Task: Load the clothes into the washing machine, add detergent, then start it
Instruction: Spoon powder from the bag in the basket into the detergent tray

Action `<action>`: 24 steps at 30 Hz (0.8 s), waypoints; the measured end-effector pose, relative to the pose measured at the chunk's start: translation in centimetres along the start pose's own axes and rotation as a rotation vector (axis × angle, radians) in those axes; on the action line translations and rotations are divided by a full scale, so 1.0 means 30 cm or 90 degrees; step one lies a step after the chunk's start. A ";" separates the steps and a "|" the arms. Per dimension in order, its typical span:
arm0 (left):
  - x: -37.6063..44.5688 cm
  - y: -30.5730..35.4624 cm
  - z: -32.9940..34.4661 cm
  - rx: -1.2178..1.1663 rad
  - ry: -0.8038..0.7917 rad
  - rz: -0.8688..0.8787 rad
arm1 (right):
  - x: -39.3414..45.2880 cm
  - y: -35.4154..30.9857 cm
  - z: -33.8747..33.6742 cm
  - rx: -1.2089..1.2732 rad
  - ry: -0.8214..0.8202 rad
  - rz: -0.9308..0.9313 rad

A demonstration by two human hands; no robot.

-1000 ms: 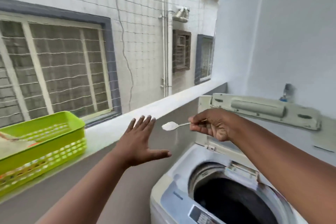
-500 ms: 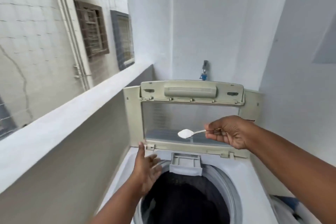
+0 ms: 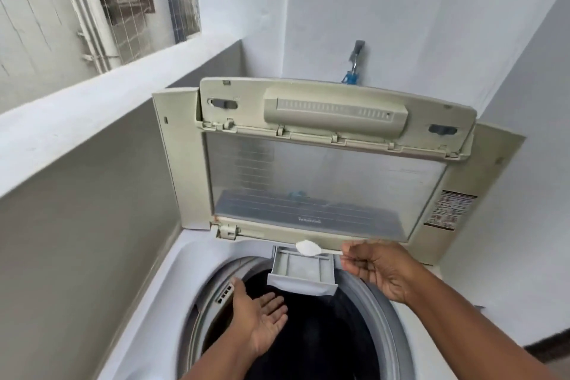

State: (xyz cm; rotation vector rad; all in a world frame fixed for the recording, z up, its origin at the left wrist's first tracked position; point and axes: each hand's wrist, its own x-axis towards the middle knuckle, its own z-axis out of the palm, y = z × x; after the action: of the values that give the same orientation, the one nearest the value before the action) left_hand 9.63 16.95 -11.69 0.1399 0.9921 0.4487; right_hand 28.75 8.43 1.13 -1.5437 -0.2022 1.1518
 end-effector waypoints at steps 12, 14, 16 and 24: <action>0.194 -0.083 0.065 -0.130 0.024 0.018 | 0.213 0.195 -0.046 -0.142 -0.038 -0.035; 0.201 -0.091 0.073 -0.134 0.021 0.015 | 0.219 0.210 -0.047 -0.135 -0.032 -0.051; 0.206 -0.096 0.077 -0.139 0.018 0.008 | 0.215 0.220 -0.048 -0.141 -0.029 -0.080; 0.197 -0.085 0.086 -0.182 0.006 -0.011 | 0.169 0.307 -0.048 -0.351 0.043 -0.381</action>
State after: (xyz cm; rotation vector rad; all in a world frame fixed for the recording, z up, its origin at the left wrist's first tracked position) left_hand 15.30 17.40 -15.66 -0.1279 0.9277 0.5699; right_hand 28.32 7.72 -9.44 -1.8127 -0.9300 0.5835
